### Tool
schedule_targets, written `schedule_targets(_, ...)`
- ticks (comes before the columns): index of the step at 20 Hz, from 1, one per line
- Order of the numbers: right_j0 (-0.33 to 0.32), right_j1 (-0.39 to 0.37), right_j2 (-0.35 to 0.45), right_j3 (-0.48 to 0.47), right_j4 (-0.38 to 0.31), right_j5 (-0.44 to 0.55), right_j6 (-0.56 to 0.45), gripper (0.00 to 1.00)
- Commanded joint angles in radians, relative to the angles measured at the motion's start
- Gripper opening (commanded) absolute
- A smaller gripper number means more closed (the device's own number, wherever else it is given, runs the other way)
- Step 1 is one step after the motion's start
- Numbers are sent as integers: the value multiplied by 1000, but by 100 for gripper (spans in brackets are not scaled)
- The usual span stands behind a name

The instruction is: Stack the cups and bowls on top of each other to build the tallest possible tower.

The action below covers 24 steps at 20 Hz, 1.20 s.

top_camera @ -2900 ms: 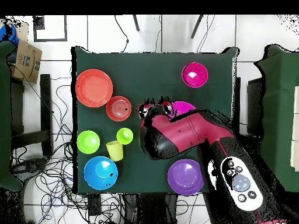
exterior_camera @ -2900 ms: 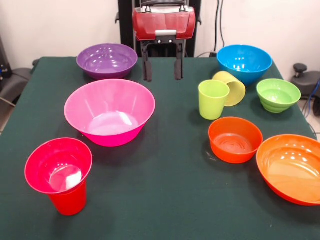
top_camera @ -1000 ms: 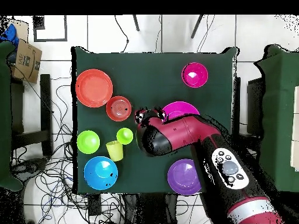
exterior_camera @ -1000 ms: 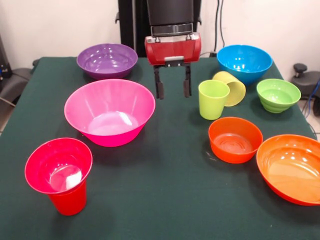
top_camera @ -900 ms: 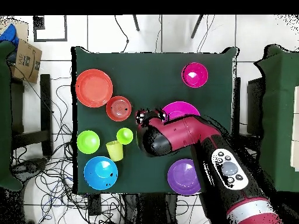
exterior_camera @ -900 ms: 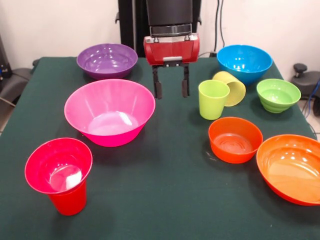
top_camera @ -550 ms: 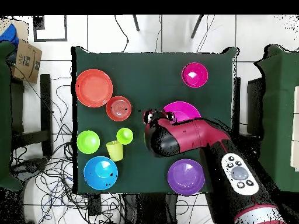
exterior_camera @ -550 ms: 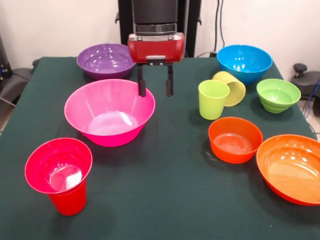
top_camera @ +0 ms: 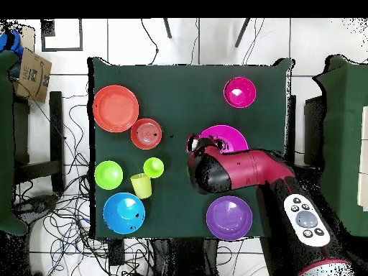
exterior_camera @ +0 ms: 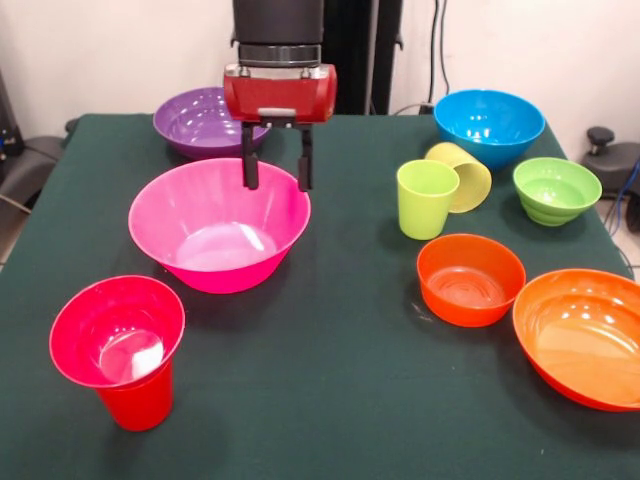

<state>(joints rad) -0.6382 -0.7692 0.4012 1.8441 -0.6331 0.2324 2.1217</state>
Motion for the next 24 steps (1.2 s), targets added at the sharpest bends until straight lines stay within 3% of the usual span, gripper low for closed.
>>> schedule_targets(1, 34, 86, -49, -69, -4, 10, 58, 100)
schedule_targets(12, 13, 141, -6, -64, 6, 6, 20, 100)
schedule_targets(21, -78, -6, 120, 81, 97, 131, -61, 100)
schedule_targets(24, -93, -20, 139, 96, 108, 146, -77, 100)
